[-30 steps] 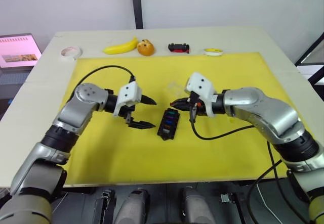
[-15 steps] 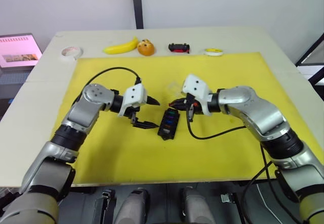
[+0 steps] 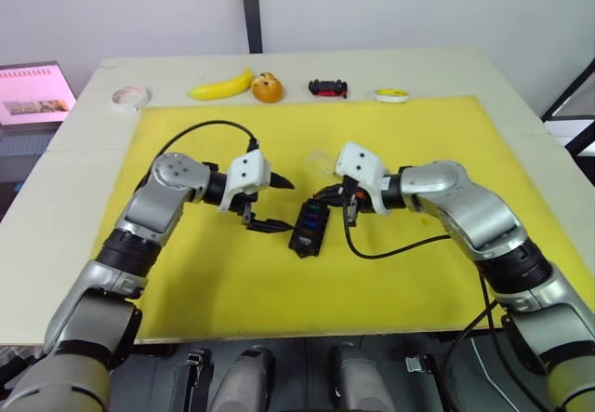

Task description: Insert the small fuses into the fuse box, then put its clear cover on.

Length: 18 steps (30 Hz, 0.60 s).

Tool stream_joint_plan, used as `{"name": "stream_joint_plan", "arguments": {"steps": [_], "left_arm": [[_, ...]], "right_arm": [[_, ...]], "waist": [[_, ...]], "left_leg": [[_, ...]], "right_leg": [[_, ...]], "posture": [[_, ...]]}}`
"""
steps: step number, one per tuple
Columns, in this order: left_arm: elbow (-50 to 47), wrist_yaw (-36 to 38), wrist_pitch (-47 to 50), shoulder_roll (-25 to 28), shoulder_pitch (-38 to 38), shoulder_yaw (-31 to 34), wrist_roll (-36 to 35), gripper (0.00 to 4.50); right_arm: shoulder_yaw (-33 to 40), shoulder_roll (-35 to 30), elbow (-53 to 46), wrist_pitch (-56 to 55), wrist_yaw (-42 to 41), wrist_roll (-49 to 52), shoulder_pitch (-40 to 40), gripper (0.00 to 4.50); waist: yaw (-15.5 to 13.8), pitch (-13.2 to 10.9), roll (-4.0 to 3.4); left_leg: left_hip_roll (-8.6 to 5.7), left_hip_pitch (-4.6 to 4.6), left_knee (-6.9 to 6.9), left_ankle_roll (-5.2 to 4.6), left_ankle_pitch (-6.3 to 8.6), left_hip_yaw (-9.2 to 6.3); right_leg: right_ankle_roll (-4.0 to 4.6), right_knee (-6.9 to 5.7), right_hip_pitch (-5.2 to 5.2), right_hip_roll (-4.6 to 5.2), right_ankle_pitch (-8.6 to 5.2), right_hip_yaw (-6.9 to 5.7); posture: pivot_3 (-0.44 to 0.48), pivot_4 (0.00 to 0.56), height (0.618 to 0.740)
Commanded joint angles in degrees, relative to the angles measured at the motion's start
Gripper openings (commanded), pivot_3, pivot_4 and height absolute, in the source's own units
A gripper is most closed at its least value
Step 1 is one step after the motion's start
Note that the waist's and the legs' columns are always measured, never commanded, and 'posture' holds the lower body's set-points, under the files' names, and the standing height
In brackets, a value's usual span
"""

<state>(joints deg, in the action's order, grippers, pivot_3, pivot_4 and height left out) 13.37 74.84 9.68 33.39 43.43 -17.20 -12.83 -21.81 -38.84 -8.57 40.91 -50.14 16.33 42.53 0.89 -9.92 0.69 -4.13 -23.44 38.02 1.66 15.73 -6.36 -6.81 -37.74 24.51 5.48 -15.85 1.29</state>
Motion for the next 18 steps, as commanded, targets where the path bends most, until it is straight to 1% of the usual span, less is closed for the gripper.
{"name": "stream_joint_plan", "arguments": {"steps": [1,18], "left_arm": [[-0.22,0.05,-0.69,-0.28,1.57,1.59,0.41,4.36],[-0.46,0.25,-0.73,-1.02,1.58,1.64,1.12,4.36]], "right_arm": [[1.89,0.68,-0.45,-0.35,-0.43,-0.72,-0.07,0.0],[2.17,1.55,0.61,-0.45,-1.83,-2.81,-0.48,0.0]], "waist": [[0.0,0.0,0.0],[0.02,0.0,0.0]], "left_leg": [[0.0,0.0,0.0,0.06,-0.04,0.0],[-0.01,0.0,0.05,0.08,-0.04,0.0]], "right_leg": [[0.0,-0.01,0.0,0.0,0.0,0.0],[0.0,-0.14,0.03,0.01,0.0,0.0]], "posture": [[0.0,0.15,0.74],[0.0,0.15,0.74]]}}
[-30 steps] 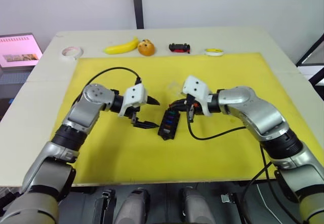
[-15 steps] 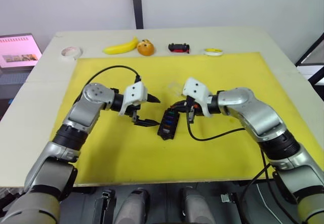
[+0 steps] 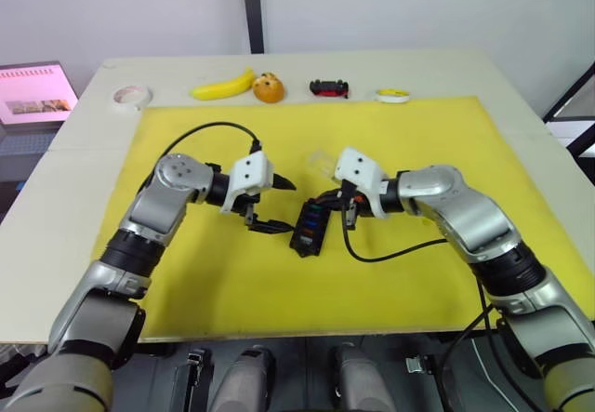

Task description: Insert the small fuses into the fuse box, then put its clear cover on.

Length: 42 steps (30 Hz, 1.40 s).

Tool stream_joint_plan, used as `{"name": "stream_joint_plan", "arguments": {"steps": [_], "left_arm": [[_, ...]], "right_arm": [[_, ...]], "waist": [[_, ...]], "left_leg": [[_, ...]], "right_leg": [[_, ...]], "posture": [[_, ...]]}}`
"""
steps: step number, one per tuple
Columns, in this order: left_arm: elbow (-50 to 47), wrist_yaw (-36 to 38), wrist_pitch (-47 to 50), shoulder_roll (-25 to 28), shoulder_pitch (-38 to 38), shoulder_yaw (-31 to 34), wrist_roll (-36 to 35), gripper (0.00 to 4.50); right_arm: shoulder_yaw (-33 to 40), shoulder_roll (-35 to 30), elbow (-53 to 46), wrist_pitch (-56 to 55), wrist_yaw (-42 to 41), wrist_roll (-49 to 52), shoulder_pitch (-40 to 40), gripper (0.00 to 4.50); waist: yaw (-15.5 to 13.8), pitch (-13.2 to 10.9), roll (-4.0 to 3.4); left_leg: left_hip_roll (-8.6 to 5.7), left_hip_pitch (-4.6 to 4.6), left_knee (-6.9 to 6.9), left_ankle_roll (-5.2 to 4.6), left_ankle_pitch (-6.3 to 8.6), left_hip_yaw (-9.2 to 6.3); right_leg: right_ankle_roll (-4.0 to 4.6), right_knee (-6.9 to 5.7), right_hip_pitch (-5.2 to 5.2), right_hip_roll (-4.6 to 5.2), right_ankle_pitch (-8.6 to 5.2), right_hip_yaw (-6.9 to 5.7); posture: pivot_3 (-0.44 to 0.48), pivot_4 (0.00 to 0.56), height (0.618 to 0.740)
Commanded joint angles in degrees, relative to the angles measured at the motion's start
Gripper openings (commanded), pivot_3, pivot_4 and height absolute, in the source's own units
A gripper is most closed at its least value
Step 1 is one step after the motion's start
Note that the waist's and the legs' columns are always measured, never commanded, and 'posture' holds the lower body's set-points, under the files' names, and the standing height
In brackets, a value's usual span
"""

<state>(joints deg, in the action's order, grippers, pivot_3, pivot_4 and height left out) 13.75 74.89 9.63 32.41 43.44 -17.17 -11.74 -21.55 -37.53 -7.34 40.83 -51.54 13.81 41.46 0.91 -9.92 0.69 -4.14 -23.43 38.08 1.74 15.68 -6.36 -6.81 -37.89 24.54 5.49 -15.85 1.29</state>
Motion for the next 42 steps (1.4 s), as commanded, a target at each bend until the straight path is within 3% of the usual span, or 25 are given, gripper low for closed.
{"name": "stream_joint_plan", "arguments": {"steps": [1,16,17,18,21,31,39,42], "left_arm": [[-0.9,0.16,-0.58,-0.09,1.59,1.61,0.01,4.36],[-1.23,-0.52,-0.65,-0.39,1.13,1.62,0.23,4.36],[-1.35,-0.63,-0.65,-0.42,0.99,1.65,0.22,4.5],[-1.52,-0.74,-0.57,-0.44,0.87,1.68,0.2,4.5],[-2.0,-0.99,-0.37,-0.48,0.64,1.66,0.11,4.5],[-1.82,-0.21,-0.61,-0.11,0.95,1.77,-0.19,4.5],[-1.89,0.21,-1.78,-0.37,0.32,1.26,0.25,4.5],[-2.2,0.22,-1.3,-0.39,0.31,1.32,0.0,4.5]], "right_arm": [[1.94,0.23,-0.66,-0.32,-0.54,-0.35,0.65,0.0],[2.35,0.84,-1.11,0.65,-0.69,-0.5,0.87,0.0],[2.4,0.93,-1.21,0.73,-0.62,-0.5,0.92,0.69],[2.49,0.98,-1.43,0.83,-0.56,-0.5,1.0,0.98],[3.08,0.73,-2.63,0.99,-0.76,-0.47,1.45,2.39],[7.72,0.25,-6.1,5.09,-1.84,2.82,3.26,2.39],[10.59,3.14,-5.84,0.64,0.13,4.43,-3.32,2.39],[13.31,5.57,-5.62,-1.39,0.46,6.78,-6.32,1.45]], "waist": [[-0.01,0.0,0.0],[0.0,0.0,0.0],[0.0,0.0,0.0],[-0.01,0.0,0.0],[0.0,0.0,0.0],[0.0,0.01,0.0],[-0.03,0.01,0.01],[0.01,0.01,0.0]], "left_leg": [[0.0,0.0,0.0,0.0,0.0,0.0],[-0.01,0.0,0.02,0.0,0.0,0.0],[0.0,0.0,0.02,0.0,0.0,0.0],[0.0,0.0,0.02,0.01,0.0,0.0],[-0.01,0.0,0.02,0.0,0.0,0.0],[-0.01,0.0,0.02,0.01,0.0,-0.01],[-0.02,0.0,0.04,0.0,0.0,0.0],[-0.02,0.0,0.04,0.01,0.0,0.0]], "right_leg": [[0.0,0.0,0.0,0.0,0.0,0.0],[0.0,-0.02,0.0,0.0,0.0,0.0],[0.0,-0.02,0.0,0.0,0.0,0.0],[0.0,-0.02,0.0,0.01,0.0,0.0],[0.0,-0.03,0.0,0.01,0.0,0.0],[0.0,-0.07,0.02,0.01,0.0,0.0],[0.0,-0.1,0.02,0.02,0.0,0.0],[0.0,-0.12,0.03,0.02,0.0,0.0]], "posture": [[0.0,0.15,0.74],[0.0,0.15,0.74],[0.0,0.15,0.74],[0.0,0.15,0.74],[0.0,0.15,0.74],[0.0,0.15,0.74],[0.0,0.15,0.74],[0.0,0.15,0.74]]}}
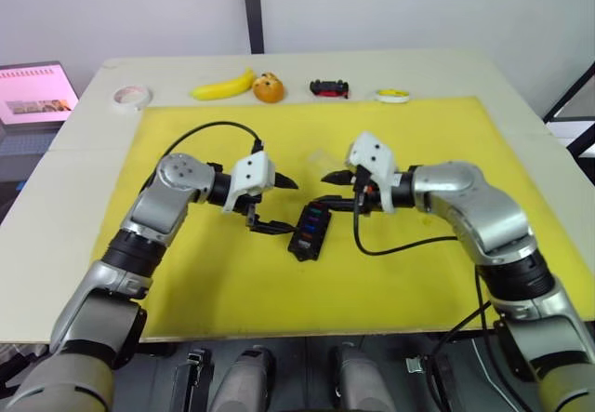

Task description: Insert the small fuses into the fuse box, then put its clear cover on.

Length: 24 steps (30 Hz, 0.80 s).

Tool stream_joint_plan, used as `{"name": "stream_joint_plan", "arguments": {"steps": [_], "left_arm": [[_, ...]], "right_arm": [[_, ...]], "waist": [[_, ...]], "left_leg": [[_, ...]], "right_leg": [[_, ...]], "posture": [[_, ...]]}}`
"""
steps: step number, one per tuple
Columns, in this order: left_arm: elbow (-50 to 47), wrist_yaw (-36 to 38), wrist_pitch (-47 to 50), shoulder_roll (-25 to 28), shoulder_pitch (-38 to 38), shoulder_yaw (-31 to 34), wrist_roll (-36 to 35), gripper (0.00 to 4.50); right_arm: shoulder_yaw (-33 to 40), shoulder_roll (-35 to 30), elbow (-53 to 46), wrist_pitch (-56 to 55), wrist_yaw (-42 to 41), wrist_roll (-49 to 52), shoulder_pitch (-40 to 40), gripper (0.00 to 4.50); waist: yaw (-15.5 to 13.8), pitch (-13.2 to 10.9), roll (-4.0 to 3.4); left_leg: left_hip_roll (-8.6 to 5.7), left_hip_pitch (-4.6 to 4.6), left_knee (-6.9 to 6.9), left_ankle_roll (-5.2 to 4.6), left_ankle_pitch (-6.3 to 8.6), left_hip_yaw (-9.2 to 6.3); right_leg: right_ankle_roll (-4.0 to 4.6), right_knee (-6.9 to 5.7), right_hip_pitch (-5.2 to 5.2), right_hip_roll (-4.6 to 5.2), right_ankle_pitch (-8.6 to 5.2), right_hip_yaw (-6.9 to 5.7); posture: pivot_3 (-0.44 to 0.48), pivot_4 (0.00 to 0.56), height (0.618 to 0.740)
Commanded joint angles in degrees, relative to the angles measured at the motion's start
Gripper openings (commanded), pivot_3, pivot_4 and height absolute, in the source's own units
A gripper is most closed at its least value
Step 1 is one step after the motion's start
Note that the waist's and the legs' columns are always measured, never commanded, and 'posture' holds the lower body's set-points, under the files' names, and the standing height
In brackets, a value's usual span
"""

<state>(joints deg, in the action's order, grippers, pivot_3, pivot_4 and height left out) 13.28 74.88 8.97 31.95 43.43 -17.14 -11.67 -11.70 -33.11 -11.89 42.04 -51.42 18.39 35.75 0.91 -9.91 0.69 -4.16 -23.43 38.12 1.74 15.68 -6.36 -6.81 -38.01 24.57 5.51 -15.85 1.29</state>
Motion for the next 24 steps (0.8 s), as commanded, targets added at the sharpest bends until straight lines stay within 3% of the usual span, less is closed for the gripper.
{"name": "stream_joint_plan", "arguments": {"steps": [1,3,24], "left_arm": [[-1.76,0.23,-0.51,0.07,0.29,1.32,-0.13,4.5],[-1.73,0.25,-0.63,0.13,0.23,1.3,-0.04,4.5],[-2.02,0.16,-0.17,-0.05,0.62,1.14,0.05,4.5]], "right_arm": [[3.75,1.46,-1.17,-2.77,0.28,2.57,-1.22,0.98],[3.37,1.84,-0.96,-3.65,0.48,2.29,-2.39,0.04],[-1.67,0.73,4.45,-0.16,2.58,-2.12,-4.53,0.04]], "waist": [[0.02,0.0,0.0],[0.02,0.0,0.0],[0.03,0.03,-0.01]], "left_leg": [[0.0,0.0,0.0,0.0,0.0,0.0],[0.0,0.0,0.01,0.0,0.0,0.0],[0.0,0.03,0.01,0.01,-0.01,0.0]], "right_leg": [[0.0,0.0,0.0,0.0,0.0,0.01],[0.0,-0.01,0.0,0.0,0.0,0.01],[0.0,-0.03,-0.01,0.0,0.0,0.01]], "posture": [[0.0,0.15,0.74],[0.0,0.15,0.74],[0.0,0.15,0.74]]}}
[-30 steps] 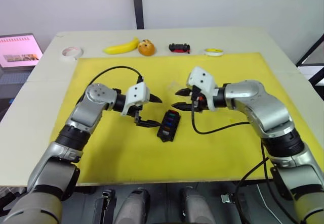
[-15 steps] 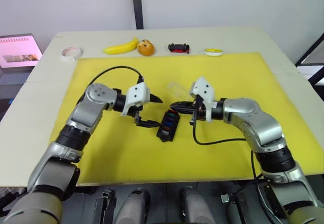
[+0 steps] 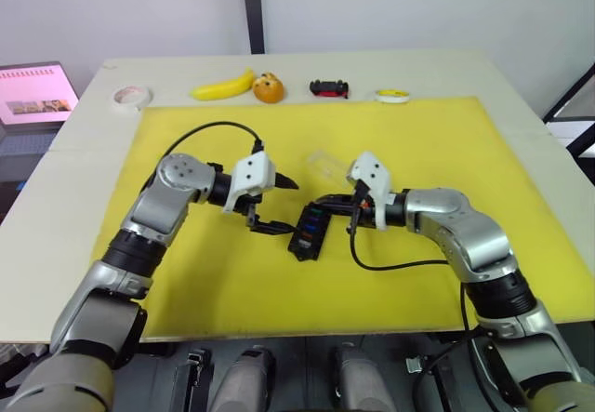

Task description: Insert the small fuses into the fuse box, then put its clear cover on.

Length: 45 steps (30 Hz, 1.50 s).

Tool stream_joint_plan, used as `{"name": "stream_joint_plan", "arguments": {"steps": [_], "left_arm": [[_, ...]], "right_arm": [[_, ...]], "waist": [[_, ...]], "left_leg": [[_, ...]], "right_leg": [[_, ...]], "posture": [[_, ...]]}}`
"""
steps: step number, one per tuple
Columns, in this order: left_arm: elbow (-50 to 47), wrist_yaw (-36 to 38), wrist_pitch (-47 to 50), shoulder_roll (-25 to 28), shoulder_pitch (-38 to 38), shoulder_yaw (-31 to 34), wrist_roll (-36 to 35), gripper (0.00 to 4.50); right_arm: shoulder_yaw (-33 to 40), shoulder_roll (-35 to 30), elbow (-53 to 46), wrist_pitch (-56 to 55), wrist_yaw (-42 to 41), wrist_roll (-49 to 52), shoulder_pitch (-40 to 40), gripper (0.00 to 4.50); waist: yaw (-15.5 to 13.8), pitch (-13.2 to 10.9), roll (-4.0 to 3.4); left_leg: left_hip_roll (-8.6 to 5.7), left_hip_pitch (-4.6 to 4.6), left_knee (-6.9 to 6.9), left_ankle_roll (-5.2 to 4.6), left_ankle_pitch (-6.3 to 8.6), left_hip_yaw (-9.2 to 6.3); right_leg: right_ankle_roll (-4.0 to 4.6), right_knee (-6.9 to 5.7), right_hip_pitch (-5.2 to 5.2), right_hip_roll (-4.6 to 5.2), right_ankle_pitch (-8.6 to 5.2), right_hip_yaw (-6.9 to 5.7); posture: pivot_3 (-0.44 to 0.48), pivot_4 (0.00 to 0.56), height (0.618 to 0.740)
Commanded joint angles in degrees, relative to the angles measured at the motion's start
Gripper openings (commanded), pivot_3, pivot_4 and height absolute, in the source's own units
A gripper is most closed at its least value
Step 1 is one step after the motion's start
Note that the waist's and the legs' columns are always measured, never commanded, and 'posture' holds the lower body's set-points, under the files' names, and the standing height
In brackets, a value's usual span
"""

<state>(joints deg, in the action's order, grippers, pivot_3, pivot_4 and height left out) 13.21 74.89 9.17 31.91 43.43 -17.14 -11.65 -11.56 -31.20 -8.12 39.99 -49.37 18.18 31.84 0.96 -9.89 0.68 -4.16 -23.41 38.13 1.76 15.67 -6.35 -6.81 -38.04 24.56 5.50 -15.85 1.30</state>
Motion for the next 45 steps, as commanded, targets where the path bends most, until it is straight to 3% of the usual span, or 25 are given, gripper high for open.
{"name": "stream_joint_plan", "arguments": {"steps": [1,13,20,24,30,34,38,45], "left_arm": [[-2.0,0.13,-0.35,-0.04,0.6,1.13,0.01,4.5],[-3.06,-0.26,-0.28,0.03,-0.32,1.44,-0.1,4.5],[-13.81,-6.83,7.22,3.3,-10.67,10.27,-5.47,4.5],[-22.34,-10.73,14.09,6.41,-20.19,17.41,-10.13,4.5],[-32.68,-15.86,21.29,10.6,-36.2,29.81,-16.34,4.5],[-34.84,-16.34,20.67,12.16,-42.58,33.64,-17.07,4.5],[-34.76,-17.27,19.76,12.45,-42.98,33.76,-17.37,4.5],[-39.48,-24.13,23.71,8.02,-36.76,30.47,-20.72,4.5]], "right_arm": [[-2.03,-1.31,0.66,2.41,0.56,-1.95,-0.75,0.04],[2.85,0.09,-3.47,3.45,1.74,2.4,0.17,0.04],[13.84,-6.52,-13.68,2.64,1.67,6.5,-7.21,0.04],[22.79,-11.21,-17.08,3.75,0.5,10.06,-14.76,1.34],[32.21,-16.9,-19.56,2.64,-1.23,11.57,-26.61,4.43],[34.59,-17.35,-20.14,2.42,-0.63,12.05,-29.72,4.48],[34.81,-17.39,-20.98,2.92,0.71,12.94,-29.95,4.48],[25.0,-13.76,-20.37,9.08,8.76,13.91,-16.42,4.48]], "waist": [[-0.04,0.02,0.0],[-0.1,0.04,0.01],[-0.11,0.04,0.0],[-0.23,0.03,0.0],[-0.34,0.03,-0.01],[-0.36,0.04,-0.03],[-0.56,0.04,-0.02],[-0.21,0.04,-0.03]], "left_leg": [[0.0,0.0,0.0,0.0,0.0,0.0],[0.0,0.03,0.01,0.0,0.0,-0.01],[0.0,0.01,-0.02,-0.01,0.01,-0.02],[0.01,0.02,-0.02,-0.32,0.18,-0.02],[0.03,0.07,-0.05,-0.35,0.2,0.0],[0.04,0.18,-0.05,-0.34,0.2,0.02],[0.03,0.18,-0.05,-0.34,0.2,0.04],[0.05,0.21,-0.05,-0.32,0.19,0.06]], "right_leg": [[0.0,0.0,-0.01,0.0,0.0,0.0],[0.0,0.0,-0.05,0.0,0.0,0.0],[0.0,0.01,0.0,0.01,0.0,0.02],[0.0,0.0,-0.02,0.03,0.0,0.04],[0.0,0.05,-0.09,0.04,0.0,0.07],[0.01,0.04,-0.2,0.05,-0.01,0.07],[0.01,0.07,-0.26,0.08,-0.01,0.06],[0.01,0.07,-0.25,0.07,-0.01,0.07]], "posture": [[0.0,0.15,0.74],[0.0,0.15,0.74],[0.0,0.15,0.74],[0.0,0.15,0.74],[0.0,0.15,0.74],[0.0,0.15,0.74],[0.0,0.15,0.74],[0.0,0.15,0.74]]}}
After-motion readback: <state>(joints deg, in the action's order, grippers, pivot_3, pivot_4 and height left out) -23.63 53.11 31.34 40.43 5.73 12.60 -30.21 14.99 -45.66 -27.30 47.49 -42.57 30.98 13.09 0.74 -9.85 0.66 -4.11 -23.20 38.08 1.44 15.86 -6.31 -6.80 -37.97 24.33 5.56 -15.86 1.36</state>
